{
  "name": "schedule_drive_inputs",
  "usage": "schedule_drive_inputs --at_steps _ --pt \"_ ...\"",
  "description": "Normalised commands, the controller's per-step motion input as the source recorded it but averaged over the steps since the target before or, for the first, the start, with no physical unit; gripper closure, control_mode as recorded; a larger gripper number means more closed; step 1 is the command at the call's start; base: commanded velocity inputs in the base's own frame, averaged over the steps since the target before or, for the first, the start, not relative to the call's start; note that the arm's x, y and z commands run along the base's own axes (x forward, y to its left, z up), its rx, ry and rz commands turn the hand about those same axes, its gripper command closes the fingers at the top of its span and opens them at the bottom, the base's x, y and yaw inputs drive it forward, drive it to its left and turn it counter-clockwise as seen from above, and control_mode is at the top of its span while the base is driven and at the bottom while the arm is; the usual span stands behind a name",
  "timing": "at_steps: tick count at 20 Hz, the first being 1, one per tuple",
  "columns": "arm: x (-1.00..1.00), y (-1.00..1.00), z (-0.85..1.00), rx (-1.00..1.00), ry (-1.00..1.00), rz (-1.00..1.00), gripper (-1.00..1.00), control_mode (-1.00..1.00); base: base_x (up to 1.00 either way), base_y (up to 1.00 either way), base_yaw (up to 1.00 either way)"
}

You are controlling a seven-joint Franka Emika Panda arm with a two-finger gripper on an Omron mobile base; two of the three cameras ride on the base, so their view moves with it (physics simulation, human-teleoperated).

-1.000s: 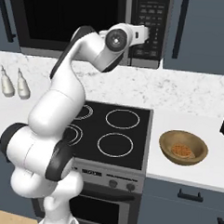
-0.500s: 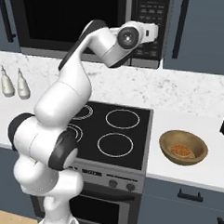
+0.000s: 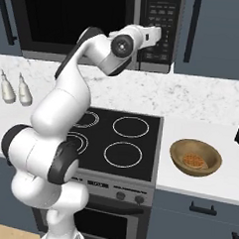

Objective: Open the microwave, place the bowl with waffle inside the microwave, then close the microwave door and turn it on.

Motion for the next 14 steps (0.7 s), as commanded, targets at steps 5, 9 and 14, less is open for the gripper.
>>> schedule_drive_inputs --at_steps 5,9,14 --pt "-0.01 0.0 0.0 0.0 0.06 0.01 1.0 -1.0 0.0 0.0 0.0" --pt "-0.23 0.0 0.0 0.05 0.11 0.03 1.0 -1.0 0.0 0.0 0.0" --pt "-0.42 0.0 0.0 0.01 0.16 0.09 1.0 -1.0 0.0 0.0 0.0"
